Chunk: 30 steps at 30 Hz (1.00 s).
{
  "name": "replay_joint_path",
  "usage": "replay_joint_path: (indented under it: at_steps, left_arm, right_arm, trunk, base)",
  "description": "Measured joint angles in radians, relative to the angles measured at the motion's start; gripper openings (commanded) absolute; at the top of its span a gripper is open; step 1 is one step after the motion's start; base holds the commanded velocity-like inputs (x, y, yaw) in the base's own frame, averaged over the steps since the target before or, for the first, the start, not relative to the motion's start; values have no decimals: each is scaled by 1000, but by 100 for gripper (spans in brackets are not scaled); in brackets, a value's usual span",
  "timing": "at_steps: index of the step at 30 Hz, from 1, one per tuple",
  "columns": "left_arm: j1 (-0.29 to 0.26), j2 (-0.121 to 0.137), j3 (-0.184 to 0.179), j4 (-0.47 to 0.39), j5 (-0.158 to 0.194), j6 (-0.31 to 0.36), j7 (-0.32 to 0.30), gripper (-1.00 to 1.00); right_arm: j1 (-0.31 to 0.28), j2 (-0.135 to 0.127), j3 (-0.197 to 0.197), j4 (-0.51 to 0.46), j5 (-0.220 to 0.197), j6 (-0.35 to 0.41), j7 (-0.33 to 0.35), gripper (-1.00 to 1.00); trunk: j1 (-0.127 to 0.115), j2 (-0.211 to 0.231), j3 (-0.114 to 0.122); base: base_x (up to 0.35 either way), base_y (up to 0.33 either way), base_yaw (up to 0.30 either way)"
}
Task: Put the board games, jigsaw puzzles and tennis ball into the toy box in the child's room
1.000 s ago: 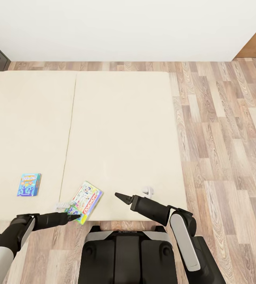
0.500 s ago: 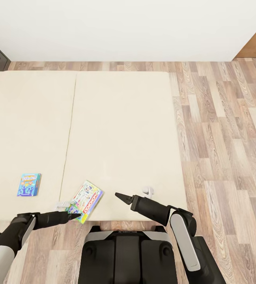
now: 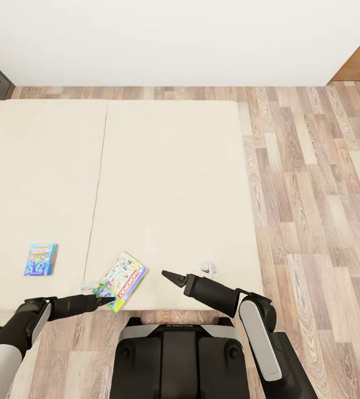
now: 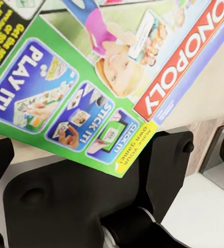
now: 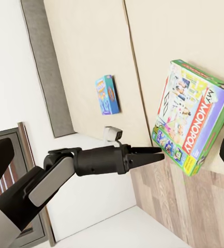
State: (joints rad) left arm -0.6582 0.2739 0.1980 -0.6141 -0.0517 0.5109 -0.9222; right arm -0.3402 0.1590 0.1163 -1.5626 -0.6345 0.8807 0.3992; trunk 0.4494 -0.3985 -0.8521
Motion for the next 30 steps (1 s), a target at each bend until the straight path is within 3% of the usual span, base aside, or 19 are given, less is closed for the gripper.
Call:
replay_joint_path:
  at_steps: [15,30]
  left_arm:
    - [0,0,2,0,9,0,-1,100]
    - [0,-1,6,-5,96,-3,-5,100]
  right_arm:
    - [0,0,1,0,1,0,0,100]
    - [0,0,0,0,0,0,1,100]
  trunk:
    - [0,0,0]
    - [0,0,0]
  base:
    - [0,0,0]
    - [0,0,0]
